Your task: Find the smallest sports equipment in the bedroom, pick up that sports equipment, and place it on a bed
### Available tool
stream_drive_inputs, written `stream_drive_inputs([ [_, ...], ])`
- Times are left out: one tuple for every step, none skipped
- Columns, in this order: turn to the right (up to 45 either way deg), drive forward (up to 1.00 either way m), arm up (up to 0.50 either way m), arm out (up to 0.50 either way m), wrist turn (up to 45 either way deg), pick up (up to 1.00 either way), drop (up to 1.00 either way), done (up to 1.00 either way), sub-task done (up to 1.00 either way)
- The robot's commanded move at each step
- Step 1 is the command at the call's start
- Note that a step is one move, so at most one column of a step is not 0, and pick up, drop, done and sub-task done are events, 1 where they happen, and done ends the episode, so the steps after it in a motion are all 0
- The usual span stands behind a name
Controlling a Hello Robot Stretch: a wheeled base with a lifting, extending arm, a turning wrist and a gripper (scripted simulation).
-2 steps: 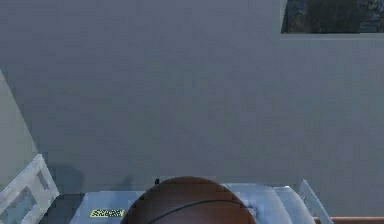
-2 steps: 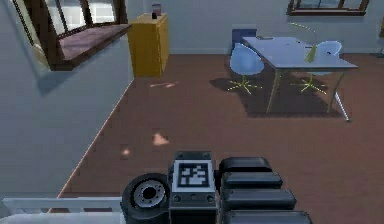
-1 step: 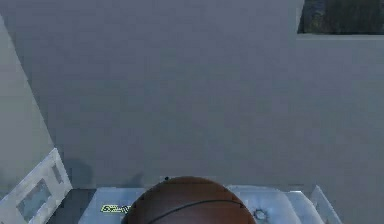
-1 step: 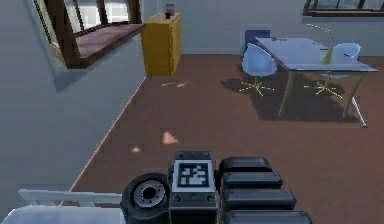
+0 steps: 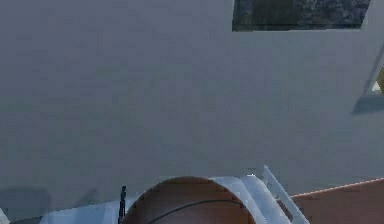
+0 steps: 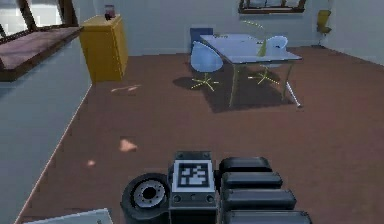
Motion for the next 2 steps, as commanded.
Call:
stream_drive_inputs([
  [45.0, 0.00, 0.00, 0.00, 0.0, 0.00, 0.00, 0.00, 0.00],
  [30.0, 0.00, 0.00, 0.00, 0.0, 0.00, 0.00, 0.00, 0.00],
])
